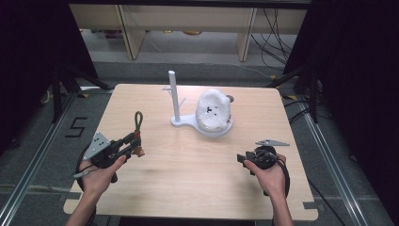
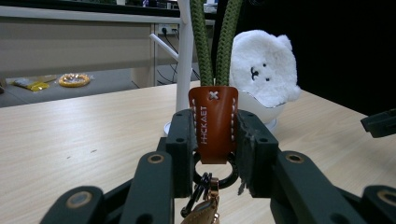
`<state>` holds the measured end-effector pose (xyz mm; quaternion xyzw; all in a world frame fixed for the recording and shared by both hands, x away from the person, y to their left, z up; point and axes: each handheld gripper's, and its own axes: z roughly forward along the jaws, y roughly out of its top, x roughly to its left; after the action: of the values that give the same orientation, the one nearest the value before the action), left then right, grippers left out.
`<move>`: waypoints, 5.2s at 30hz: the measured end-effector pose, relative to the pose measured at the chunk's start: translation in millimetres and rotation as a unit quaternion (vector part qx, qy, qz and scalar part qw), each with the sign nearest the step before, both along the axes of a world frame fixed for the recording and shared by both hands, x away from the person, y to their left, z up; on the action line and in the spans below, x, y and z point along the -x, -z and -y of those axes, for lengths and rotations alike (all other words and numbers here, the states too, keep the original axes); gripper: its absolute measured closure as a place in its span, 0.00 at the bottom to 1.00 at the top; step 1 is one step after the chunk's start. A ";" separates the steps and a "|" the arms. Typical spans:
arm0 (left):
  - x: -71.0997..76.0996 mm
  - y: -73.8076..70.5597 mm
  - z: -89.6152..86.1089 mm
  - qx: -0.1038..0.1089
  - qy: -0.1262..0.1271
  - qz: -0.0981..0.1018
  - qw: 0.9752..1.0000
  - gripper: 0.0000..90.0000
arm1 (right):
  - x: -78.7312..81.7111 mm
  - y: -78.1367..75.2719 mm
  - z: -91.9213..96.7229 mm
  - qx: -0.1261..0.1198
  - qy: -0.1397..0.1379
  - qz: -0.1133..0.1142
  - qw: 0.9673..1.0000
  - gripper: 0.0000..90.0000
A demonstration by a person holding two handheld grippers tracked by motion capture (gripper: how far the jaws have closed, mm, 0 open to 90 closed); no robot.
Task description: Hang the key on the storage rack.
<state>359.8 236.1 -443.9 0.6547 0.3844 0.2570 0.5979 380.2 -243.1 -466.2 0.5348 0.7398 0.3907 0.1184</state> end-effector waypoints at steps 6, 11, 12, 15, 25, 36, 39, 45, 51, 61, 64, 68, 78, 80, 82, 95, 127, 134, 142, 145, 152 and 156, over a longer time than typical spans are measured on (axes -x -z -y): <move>-2.1 -5.0 4.7 0.001 0.000 0.013 1.000 0.76 | 0.1 0.0 0.9 -0.005 -0.002 -0.003 1.000 0.60; -4.4 -6.8 7.5 0.000 0.002 0.015 1.000 0.76 | -0.3 1.0 0.9 -0.003 0.000 -0.003 1.000 0.60; -4.8 -7.3 8.4 0.000 0.003 0.014 1.000 0.76 | -0.3 1.1 0.8 -0.004 -0.001 -0.003 1.000 0.60; -5.3 -8.0 9.6 0.000 0.004 0.014 1.000 0.76 | -0.3 1.3 0.5 0.003 -0.002 0.002 1.000 0.59; -9.0 -11.3 13.0 0.003 0.006 0.022 1.000 0.76 | -0.2 1.5 -0.8 -0.002 0.001 0.000 1.000 0.59; -14.8 -13.0 17.9 0.004 0.009 0.022 1.000 0.76 | 0.0 0.5 0.2 -0.004 0.003 0.006 1.000 0.59; -16.7 -13.6 18.2 0.005 0.011 0.022 1.000 0.76 | 0.0 0.1 0.1 -0.005 0.005 0.014 1.000 0.59; -20.7 -15.0 19.3 0.002 0.011 0.022 1.000 0.76 | 0.2 -0.4 0.4 -0.006 0.006 0.014 1.000 0.59; -25.6 -14.4 20.2 0.005 0.011 0.020 1.000 0.76 | 0.5 -0.8 0.6 -0.006 0.006 0.016 1.000 0.59; -34.3 -15.9 21.9 0.000 0.009 0.016 1.000 0.76 | 0.8 -0.5 -0.7 -0.007 0.012 0.016 1.000 0.59; -36.7 -17.2 23.2 -0.003 0.009 0.016 1.000 0.76 | 1.9 -0.7 -2.8 -0.015 0.018 0.008 1.000 0.59; -41.6 -18.6 25.5 -0.005 0.009 0.017 1.000 0.76 | 2.1 -1.1 -2.5 -0.016 0.018 0.006 1.000 0.59; -52.8 -21.4 28.8 -0.011 0.008 0.016 1.000 0.76 | 1.5 -1.0 -1.2 -0.008 0.022 0.011 1.000 0.59; -54.6 -21.2 29.3 -0.012 0.007 0.016 1.000 0.76 | 1.6 -1.0 -1.4 -0.008 0.023 0.010 1.000 0.59; -56.7 -20.7 29.8 -0.013 0.007 0.014 1.000 0.76 | 1.7 -0.9 -1.5 -0.009 0.022 0.009 1.000 0.59; -72.2 -20.4 32.7 -0.016 0.000 0.006 1.000 0.76 | 1.3 -0.3 -1.1 -0.006 0.023 0.013 1.000 0.59; -98.3 -20.1 44.6 -0.025 -0.002 -0.004 1.000 0.75 | 0.1 0.7 1.9 0.009 0.013 0.015 1.000 0.57; -106.1 -19.8 47.5 -0.025 -0.003 -0.009 1.000 0.75 | -0.9 2.1 1.8 0.001 0.003 0.018 1.000 0.57; -117.0 -14.3 52.5 -0.017 -0.005 -0.027 0.999 0.75 | -1.1 2.6 1.9 0.003 0.006 0.018 1.000 0.57; -119.9 -13.5 53.1 -0.006 -0.005 -0.034 0.999 0.75 | -0.4 2.1 2.1 -0.002 0.006 0.013 1.000 0.57; -125.0 -11.0 56.0 -0.005 -0.007 -0.041 0.999 0.75 | -0.3 2.2 2.4 -0.003 0.006 0.013 1.000 0.57; -127.2 -8.7 58.7 -0.007 -0.008 -0.047 0.999 0.75 | -0.2 2.2 2.4 0.003 0.008 0.011 1.000 0.57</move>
<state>487.1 177.4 -435.2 0.6672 0.4154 0.2339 0.5723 380.4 -245.4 -468.4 0.5361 0.7350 0.3938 0.1313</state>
